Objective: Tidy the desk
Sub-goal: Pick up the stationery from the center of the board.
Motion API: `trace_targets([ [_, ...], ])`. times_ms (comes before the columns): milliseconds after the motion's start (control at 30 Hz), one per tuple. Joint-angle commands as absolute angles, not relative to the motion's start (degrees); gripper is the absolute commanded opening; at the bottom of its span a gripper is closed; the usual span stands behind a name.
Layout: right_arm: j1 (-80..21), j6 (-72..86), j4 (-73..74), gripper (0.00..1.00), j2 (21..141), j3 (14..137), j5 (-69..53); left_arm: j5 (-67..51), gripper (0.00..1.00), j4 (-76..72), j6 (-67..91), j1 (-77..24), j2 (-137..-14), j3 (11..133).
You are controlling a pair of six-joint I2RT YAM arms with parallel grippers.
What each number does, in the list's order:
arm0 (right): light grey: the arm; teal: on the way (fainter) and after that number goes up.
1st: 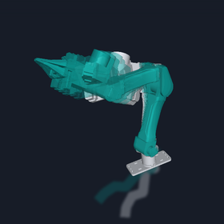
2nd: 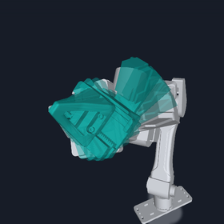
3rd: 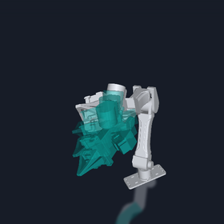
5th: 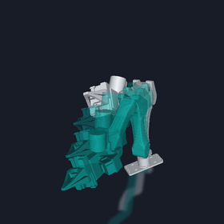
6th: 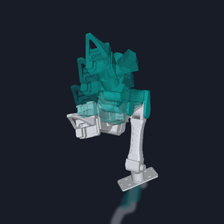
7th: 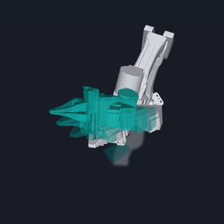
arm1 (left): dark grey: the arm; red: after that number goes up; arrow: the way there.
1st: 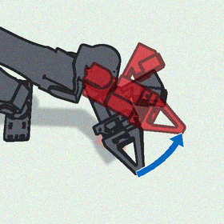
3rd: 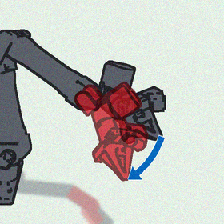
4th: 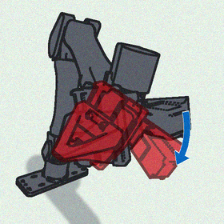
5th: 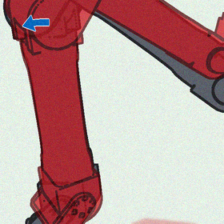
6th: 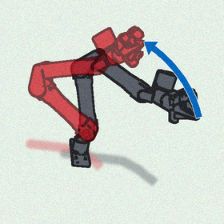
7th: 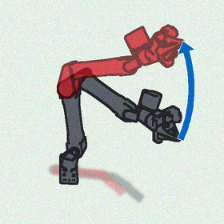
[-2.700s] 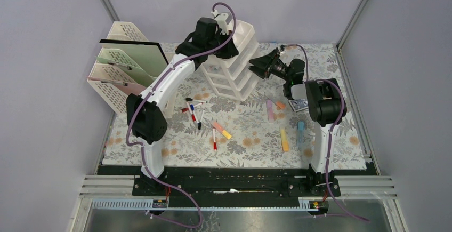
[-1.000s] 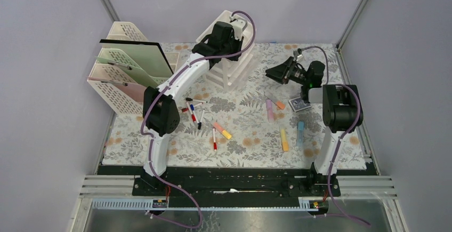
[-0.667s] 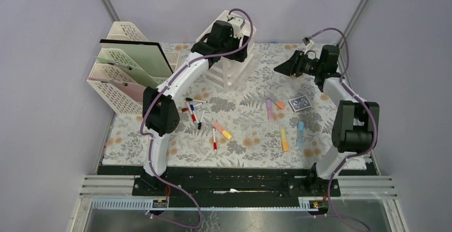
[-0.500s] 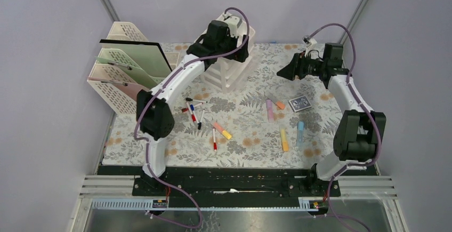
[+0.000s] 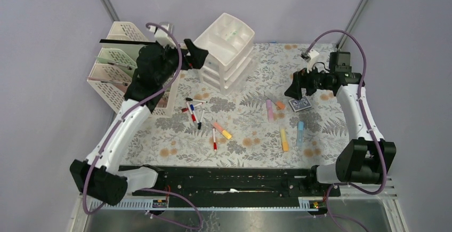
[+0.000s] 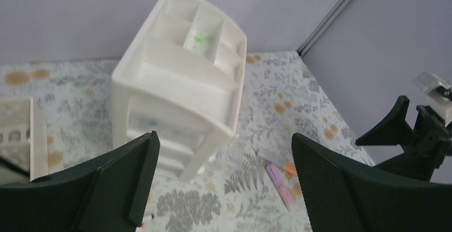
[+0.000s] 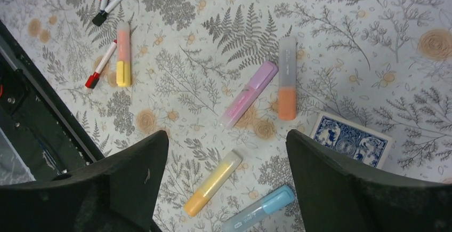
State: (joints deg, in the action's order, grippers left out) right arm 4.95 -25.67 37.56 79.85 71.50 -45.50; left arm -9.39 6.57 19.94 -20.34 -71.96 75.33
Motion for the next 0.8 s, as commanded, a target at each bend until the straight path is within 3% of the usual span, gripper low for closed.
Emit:
trace_targets([
  [0, 6.4, -30.3, 43.7, 0.88, 78.2, 69.9, -44.2, -9.8, 0.99, 4.0, 25.5, -18.9, -64.4, 65.6],
  [367, 8.4, -29.5, 41.6, 0.88, 77.7, 64.8, -46.6, -10.0, 0.99, 15.7, 30.4, -18.2, -49.3, 53.0],
  [767, 8.7, -27.9, 37.5, 0.89, 75.2, 58.8, -46.3, -20.3, 0.99, 10.2, 58.5, -18.3, -52.7, 36.6],
])
